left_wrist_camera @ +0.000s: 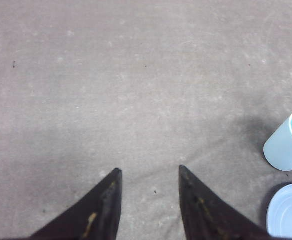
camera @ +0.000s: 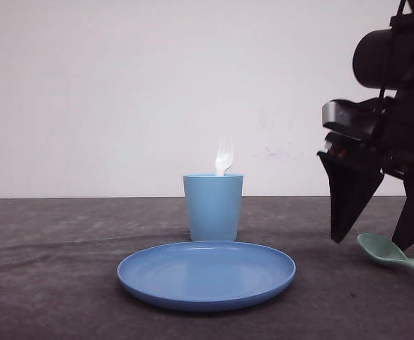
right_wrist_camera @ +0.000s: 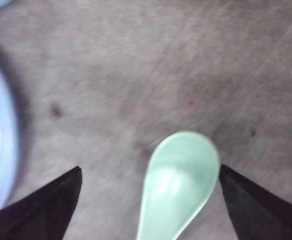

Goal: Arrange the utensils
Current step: 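Lower the right gripper onto the mint-green spoon and grasp it, then lift the spoon with the right gripper over the blue cup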

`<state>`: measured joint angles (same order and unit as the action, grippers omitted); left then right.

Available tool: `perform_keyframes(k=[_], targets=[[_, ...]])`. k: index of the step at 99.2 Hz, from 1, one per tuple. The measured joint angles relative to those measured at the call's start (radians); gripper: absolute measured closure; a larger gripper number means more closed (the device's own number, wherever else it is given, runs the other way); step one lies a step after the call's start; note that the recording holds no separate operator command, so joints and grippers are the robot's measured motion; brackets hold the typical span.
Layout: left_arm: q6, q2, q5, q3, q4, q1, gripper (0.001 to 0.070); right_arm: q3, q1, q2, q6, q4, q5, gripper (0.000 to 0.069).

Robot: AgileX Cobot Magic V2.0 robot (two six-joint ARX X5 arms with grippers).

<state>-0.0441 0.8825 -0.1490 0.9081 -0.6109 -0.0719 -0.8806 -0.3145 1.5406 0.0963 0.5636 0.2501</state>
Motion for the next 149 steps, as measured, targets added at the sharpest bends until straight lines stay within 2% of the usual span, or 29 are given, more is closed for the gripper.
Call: perform_keyframes(k=[12, 30, 60, 79, 100, 127, 149], targets=[[0.0, 0.0, 0.0, 0.0, 0.0, 0.0, 0.0511, 0.0, -0.006, 0.013, 0.009, -0.001, -0.026, 0.019], [0.0, 0.0, 0.0, 0.0, 0.0, 0.0, 0.0511, 0.0, -0.013, 0.014, 0.013, 0.001, -0.034, 0.0453], [0.0, 0.0, 0.0, 0.0, 0.0, 0.0, 0.0511, 0.0, -0.013, 0.014, 0.013, 0.009, -0.044, 0.0654], [0.003, 0.0, 0.0, 0.0, 0.0, 0.0, 0.0511, 0.0, -0.013, 0.014, 0.013, 0.003, -0.044, 0.0666], [0.003, 0.0, 0.0, 0.0, 0.0, 0.0, 0.0511, 0.001, -0.034, -0.017, 0.017, -0.089, -0.037, 0.0667], [0.004, 0.0, 0.0, 0.0, 0.0, 0.0, 0.0511, 0.001, -0.109, -0.191, 0.041, -0.362, -0.007, 0.0667], [0.003, 0.0, 0.0, 0.0, 0.0, 0.0, 0.0511, 0.001, -0.176, -0.228, 0.043, -0.657, -0.008, 0.0667]])
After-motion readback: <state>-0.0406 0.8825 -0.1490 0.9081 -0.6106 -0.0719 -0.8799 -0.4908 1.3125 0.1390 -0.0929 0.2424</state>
